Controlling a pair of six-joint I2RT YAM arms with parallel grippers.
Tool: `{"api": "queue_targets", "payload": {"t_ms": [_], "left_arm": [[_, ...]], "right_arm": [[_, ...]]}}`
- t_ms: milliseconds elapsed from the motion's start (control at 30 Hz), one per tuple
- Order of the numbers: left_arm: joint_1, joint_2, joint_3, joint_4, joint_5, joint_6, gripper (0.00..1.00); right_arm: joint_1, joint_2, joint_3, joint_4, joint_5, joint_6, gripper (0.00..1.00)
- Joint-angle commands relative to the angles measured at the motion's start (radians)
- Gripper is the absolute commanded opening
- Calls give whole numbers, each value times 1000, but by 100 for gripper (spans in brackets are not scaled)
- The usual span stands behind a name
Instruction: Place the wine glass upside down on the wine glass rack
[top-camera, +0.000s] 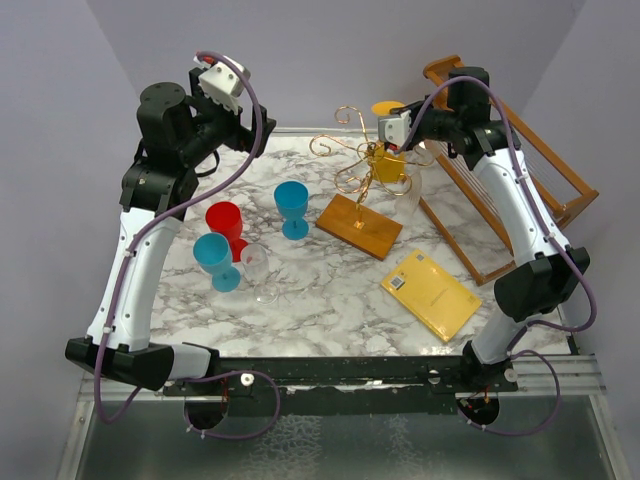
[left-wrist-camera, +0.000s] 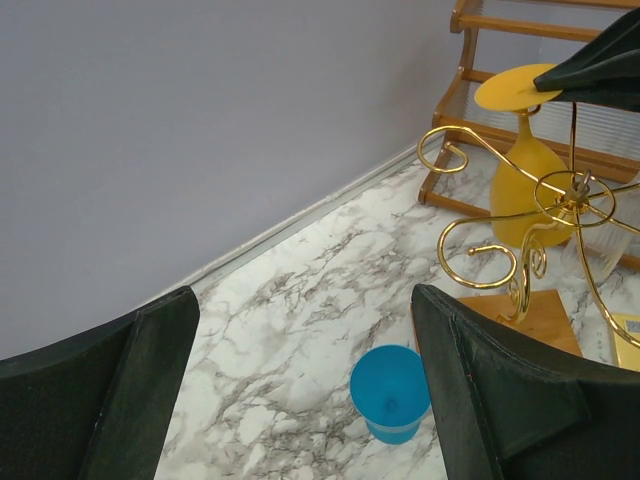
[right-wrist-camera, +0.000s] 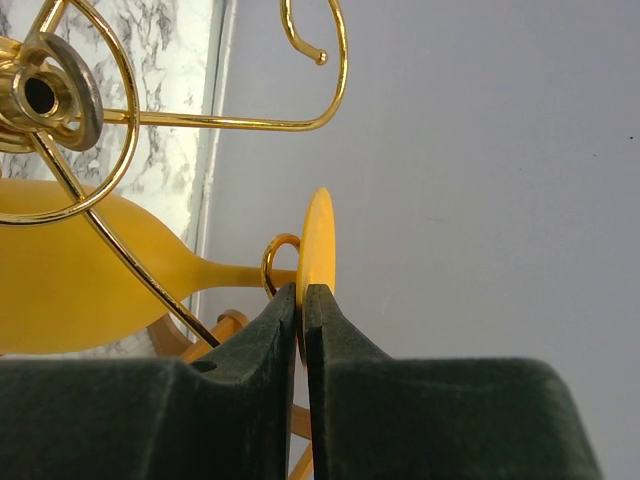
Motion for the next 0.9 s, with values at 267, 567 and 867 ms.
{"api": "queue_targets", "payload": {"t_ms": [267, 567, 867], "left_arm": [[7, -46, -23, -1, 5, 21, 91], [6, -54, -33, -3, 0, 30, 91], [6, -69, -54, -7, -13, 40, 91]], "right_arm": [[5, -32, -29, -17, -41, 7, 15], [5, -42, -33, -35, -63, 16, 22], [5, -56, -35, -50, -92, 28, 26]]}}
